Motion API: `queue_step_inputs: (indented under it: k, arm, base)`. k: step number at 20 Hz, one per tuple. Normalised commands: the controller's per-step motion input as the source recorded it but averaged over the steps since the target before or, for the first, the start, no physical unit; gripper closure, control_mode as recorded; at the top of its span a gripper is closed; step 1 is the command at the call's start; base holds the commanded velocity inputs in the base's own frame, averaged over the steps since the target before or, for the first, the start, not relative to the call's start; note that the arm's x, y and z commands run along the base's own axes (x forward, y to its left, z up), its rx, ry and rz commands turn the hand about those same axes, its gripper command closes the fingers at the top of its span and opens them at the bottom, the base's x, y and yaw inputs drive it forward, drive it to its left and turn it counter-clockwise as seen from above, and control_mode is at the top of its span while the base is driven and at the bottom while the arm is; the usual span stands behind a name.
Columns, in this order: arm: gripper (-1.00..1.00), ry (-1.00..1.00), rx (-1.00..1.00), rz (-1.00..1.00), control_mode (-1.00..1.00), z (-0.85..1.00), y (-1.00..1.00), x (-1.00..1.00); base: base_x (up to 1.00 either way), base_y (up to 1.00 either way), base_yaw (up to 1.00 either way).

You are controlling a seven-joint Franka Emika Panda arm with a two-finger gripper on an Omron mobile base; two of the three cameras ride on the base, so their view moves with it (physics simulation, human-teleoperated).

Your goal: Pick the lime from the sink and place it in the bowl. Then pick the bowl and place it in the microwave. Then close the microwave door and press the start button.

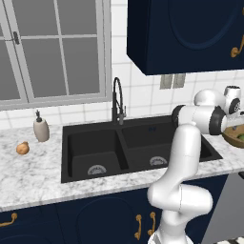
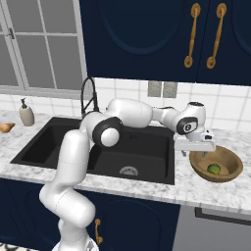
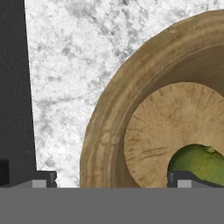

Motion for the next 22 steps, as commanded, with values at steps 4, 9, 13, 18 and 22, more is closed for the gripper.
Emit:
queue_step_inputs:
  k: [4, 9, 13, 18, 22]
  arm:
    - [-1.0, 0.0, 0.0, 0.03, -1.0, -0.34, 0.0, 0.16]
    - [-1.0, 0.0, 0.0, 0.04, -1.0, -0.35, 0.0, 0.09]
    - [1.0, 0.0, 0.0, 0.06, -1.0, -0.38, 0.0, 0.06]
    - [1.0, 0.02, 0.0, 0.06, -1.0, -0.23, 0.0, 0.0]
    - [1.0, 0.03, 0.0, 0.04, -1.0, -0.12, 0.0, 0.0]
  base:
    - [0.0, 0.0, 0.0]
    - [0.0, 0.0, 0.0]
    - [0.0, 0.0, 0.0]
    - [0.0, 0.0, 0.0]
    - [0.0, 0.0, 0.0]
